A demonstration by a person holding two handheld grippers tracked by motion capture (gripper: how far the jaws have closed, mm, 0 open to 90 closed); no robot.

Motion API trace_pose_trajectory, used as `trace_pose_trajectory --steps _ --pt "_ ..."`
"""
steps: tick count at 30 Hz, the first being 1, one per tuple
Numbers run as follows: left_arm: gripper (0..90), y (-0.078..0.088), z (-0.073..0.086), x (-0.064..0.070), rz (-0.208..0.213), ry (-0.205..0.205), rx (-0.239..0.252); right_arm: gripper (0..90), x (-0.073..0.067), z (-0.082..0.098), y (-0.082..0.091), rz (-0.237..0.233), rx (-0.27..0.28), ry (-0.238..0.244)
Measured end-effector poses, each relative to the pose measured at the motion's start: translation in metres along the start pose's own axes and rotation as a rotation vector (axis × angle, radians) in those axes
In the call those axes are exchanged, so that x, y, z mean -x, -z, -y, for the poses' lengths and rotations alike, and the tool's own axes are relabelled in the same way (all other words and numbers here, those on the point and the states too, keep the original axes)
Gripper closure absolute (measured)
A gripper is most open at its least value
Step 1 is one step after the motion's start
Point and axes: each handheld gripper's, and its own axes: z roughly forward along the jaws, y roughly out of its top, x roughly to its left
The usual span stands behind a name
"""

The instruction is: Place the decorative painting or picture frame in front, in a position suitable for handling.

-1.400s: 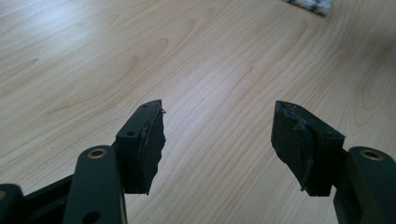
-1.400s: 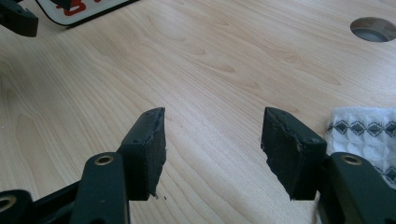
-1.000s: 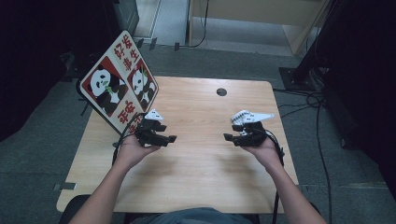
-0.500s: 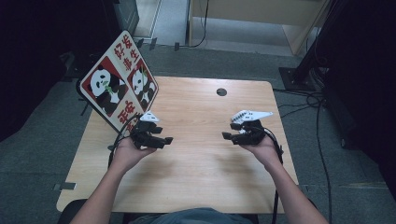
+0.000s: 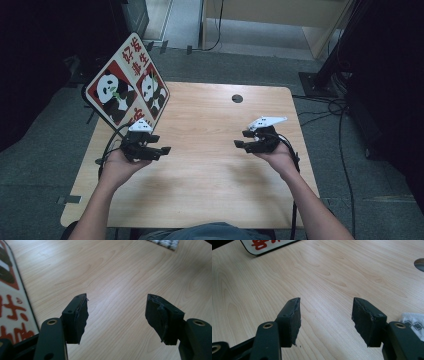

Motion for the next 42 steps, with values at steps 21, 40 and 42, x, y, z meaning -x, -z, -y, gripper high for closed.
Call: trace_pose_trajectory --steps 21,40,42 --pt "36.0 0.038 0.023 -0.023 -0.06 0.11 0.03 41.1 0.0 0.004 0.001 0.011 -0.017 -0.006" --pt "38.5 0.078 0.061 -0.053 -0.158 0.244 0.061 41.0 0.0 0.003 0.001 0.011 -0.023 -0.005" --pt "38.4 0.079 0.061 -0.056 -0.156 0.258 0.071 41.0 0.0 0.004 0.002 0.011 -0.023 -0.004"
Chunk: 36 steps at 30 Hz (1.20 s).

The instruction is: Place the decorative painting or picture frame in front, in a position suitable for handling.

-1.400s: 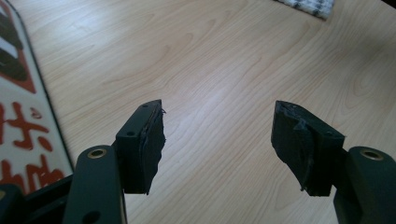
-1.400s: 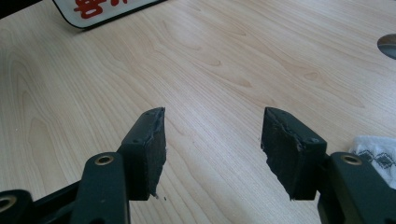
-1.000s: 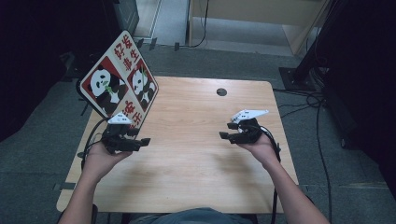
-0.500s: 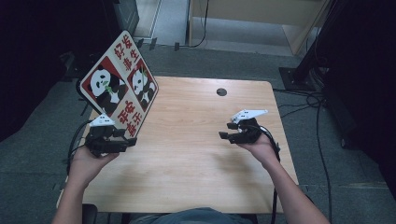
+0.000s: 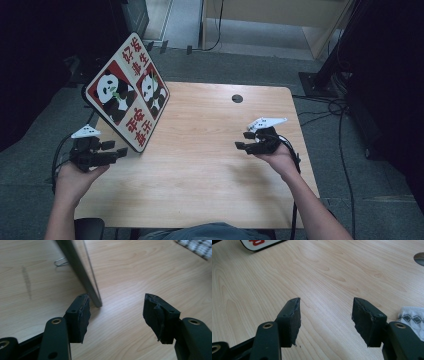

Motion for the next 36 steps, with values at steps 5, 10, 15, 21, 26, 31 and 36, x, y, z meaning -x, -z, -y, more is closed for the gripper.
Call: trace_pose_trajectory --steps 5,10,15,21,26,31,36 --pt "37.8 0.0 -0.006 -0.009 -0.018 0.026 0.014 40.9 -0.002 0.001 0.0 0.001 -0.01 0.005" --pt "36.8 0.004 -0.018 -0.014 -0.018 0.06 0.05 40.6 0.0 0.002 0.0 0.002 -0.017 0.0" --pt "36.0 0.011 -0.034 -0.018 -0.032 0.064 0.069 40.6 0.0 0.003 0.001 0.003 -0.023 -0.013" --pt "36.1 0.02 -0.054 -0.025 -0.062 0.061 0.064 40.6 0.001 0.003 0.0 0.003 -0.021 -0.008" --pt "36.1 0.028 -0.073 -0.026 -0.084 0.048 0.054 40.6 0.001 0.003 -0.001 0.001 -0.022 -0.005" --pt "36.1 0.038 -0.096 -0.03 -0.078 0.042 0.06 40.7 0.0 0.003 -0.001 -0.002 -0.025 -0.007" --pt "36.3 0.039 -0.11 -0.033 -0.062 0.045 0.048 40.7 -0.001 0.003 -0.002 -0.003 -0.029 0.001"
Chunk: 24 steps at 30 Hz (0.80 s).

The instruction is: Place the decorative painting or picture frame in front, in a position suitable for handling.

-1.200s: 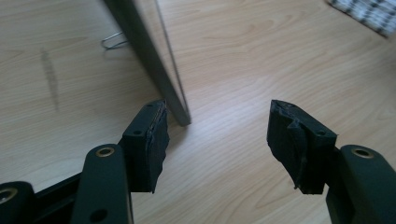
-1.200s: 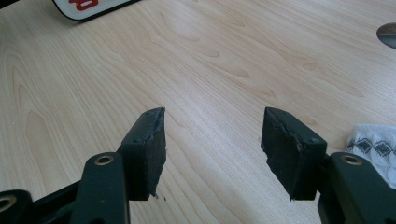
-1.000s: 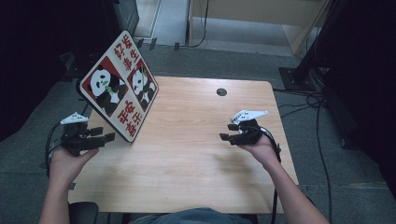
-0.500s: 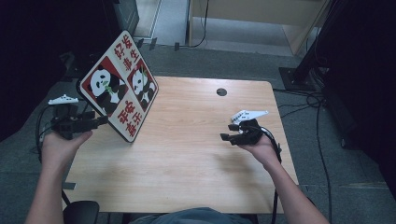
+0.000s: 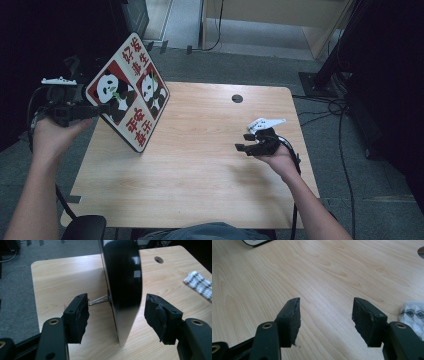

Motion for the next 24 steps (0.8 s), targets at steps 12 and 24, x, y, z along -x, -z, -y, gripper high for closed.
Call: trace_pose_trajectory --steps 12,24 --pt "36.4 -0.006 -0.045 -0.006 0.012 -0.022 -0.042 40.7 0.0 0.0 0.001 0.0 0.002 0.001" --pt "40.9 -0.017 -0.081 -0.009 -0.001 -0.038 -0.097 40.7 -0.002 0.0 0.0 -0.003 -0.004 0.016"
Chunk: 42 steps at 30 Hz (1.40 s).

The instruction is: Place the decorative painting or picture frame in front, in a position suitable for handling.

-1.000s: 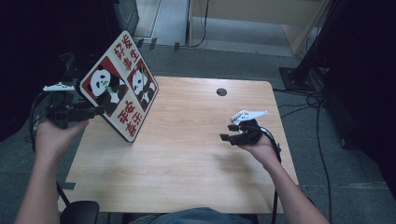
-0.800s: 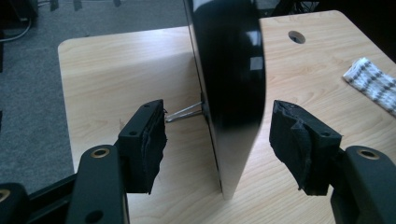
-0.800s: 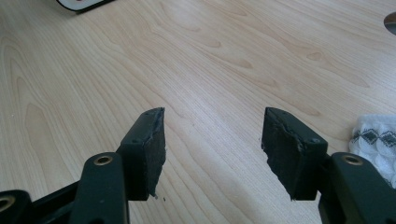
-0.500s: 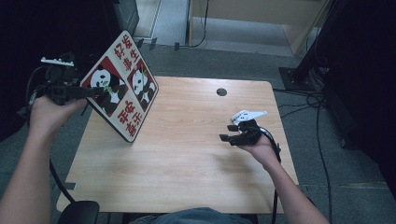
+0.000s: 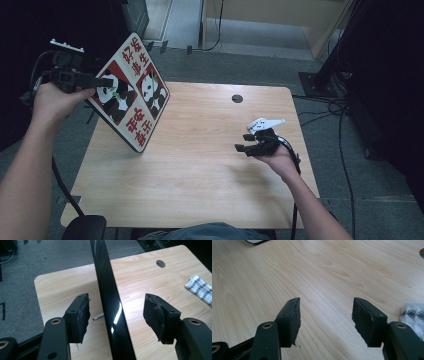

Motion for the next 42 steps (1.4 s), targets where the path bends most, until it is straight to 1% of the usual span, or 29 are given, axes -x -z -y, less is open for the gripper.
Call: trace_pose_trajectory --steps 1,2,3,5,6,7,8,11,13,15,16,17,18,21,22,23,26,27,28,29,32,33,35,37,38,39,40,41,42 --pt "41.8 -0.003 -0.007 -0.002 -0.001 0.006 -0.005 40.7 0.0 0.0 0.0 0.001 0.0 0.0" --pt "41.6 -0.003 -0.007 -0.002 -0.001 0.006 -0.005 40.7 0.0 0.0 0.0 0.001 0.0 0.0" --pt "41.9 -0.007 -0.012 -0.005 -0.004 0.01 -0.014 40.7 0.0 0.0 0.0 0.0 0.0 -0.001" --pt "42.2 -0.011 -0.018 -0.008 -0.007 0.02 -0.028 40.7 -0.001 0.0 0.0 -0.004 -0.002 -0.003" --pt "42.4 -0.011 -0.018 -0.008 -0.007 0.02 -0.028 40.7 -0.001 0.0 0.0 -0.004 -0.002 -0.003" --pt "42.9 -0.014 -0.023 -0.01 -0.012 0.015 -0.043 40.7 -0.001 0.0 -0.001 -0.009 -0.007 -0.008" --pt "43.1 -0.014 -0.023 -0.01 -0.012 0.015 -0.043 40.7 -0.001 0.0 -0.001 -0.009 -0.007 -0.008" --pt "44.4 -0.019 -0.035 -0.013 -0.007 0.021 -0.052 40.7 -0.001 0.0 -0.002 -0.009 -0.01 -0.005" --pt "44.8 -0.02 -0.037 -0.013 -0.008 0.022 -0.058 40.7 -0.001 0.0 -0.002 -0.008 -0.009 -0.005" --pt "46.0 -0.023 -0.042 -0.014 -0.019 0.021 -0.072 40.7 -0.001 0.0 -0.001 -0.006 -0.004 -0.006" --pt "48.9 -0.024 -0.044 -0.015 -0.018 0.026 -0.077 40.7 -0.001 0.0 0.0 -0.002 0.001 -0.004" --pt "49.6 -0.026 -0.047 -0.016 -0.02 0.027 -0.087 40.7 -0.001 0.0 0.0 -0.001 0.001 -0.004" --pt "50.3 -0.026 -0.047 -0.016 -0.02 0.027 -0.087 40.7 -0.001 0.0 0.0 -0.001 0.001 -0.004" --pt "51.6 -0.031 -0.05 -0.019 -0.026 0.037 -0.108 40.6 0.0 0.0 0.002 0.0 0.001 -0.01" --pt "53.5 -0.033 -0.052 -0.02 -0.025 0.048 -0.124 40.7 0.001 0.001 0.002 0.003 0.005 -0.01" --pt "54.5 -0.034 -0.053 -0.021 -0.023 0.052 -0.127 40.7 0.001 0.001 0.002 0.004 0.006 -0.01" --pt "61.4 -0.037 -0.056 -0.02 -0.002 0.042 -0.146 40.7 0.001 0.001 0.004 0.007 0.006 -0.013" --pt "63.3 -0.037 -0.056 -0.02 -0.002 0.042 -0.146 40.7 0.001 0.001 0.004 0.007 0.006 -0.013" --pt "63.3 -0.038 -0.057 -0.019 -0.004 0.037 -0.159 40.7 0.001 0.001 0.004 0.007 0.006 -0.013" --pt "68.0 -0.039 -0.059 -0.018 -0.001 0.033 -0.173 40.7 0.002 0.002 0.004 0.008 0.007 -0.011" --pt "75.5 -0.04 -0.06 -0.018 0.012 0.037 -0.182 40.7 0.002 0.001 0.005 0.015 0.008 -0.005" --pt "75.5 -0.04 -0.061 -0.018 0.022 0.04 -0.188 40.7 0.002 0.001 0.006 0.019 0.013 -0.01" --pt "77.7 -0.041 -0.062 -0.019 0.028 0.072 -0.205 40.7 0.004 0.001 0.007 0.024 0.02 -0.02" --pt "78.2 -0.041 -0.064 -0.02 0.039 0.123 -0.236 40.8 0.007 0.002 0.009 0.028 0.029 -0.027" --pt "78.6 -0.041 -0.065 -0.021 0.047 0.141 -0.246 40.8 0.007 0.002 0.009 0.029 0.032 -0.032" --pt "79.0 -0.041 -0.065 -0.021 0.054 0.15 -0.255 41.8 0.008 0.002 0.011 0.03 0.036 -0.029" --pt "79.0 -0.04 -0.066 -0.022 0.065 0.168 -0.266 41.8 0.008 0.002 0.011 0.03 0.036 -0.029" --pt "80.1 -0.041 -0.067 -0.022 0.065 0.184 -0.271 43.9 0.008 0.003 0.012 0.025 0.039 -0.035" --pt "80.1 -0.04 -0.069 -0.022 0.06 0.196 -0.28 43.9 0.008 0.003 0.012 0.025 0.039 -0.035"
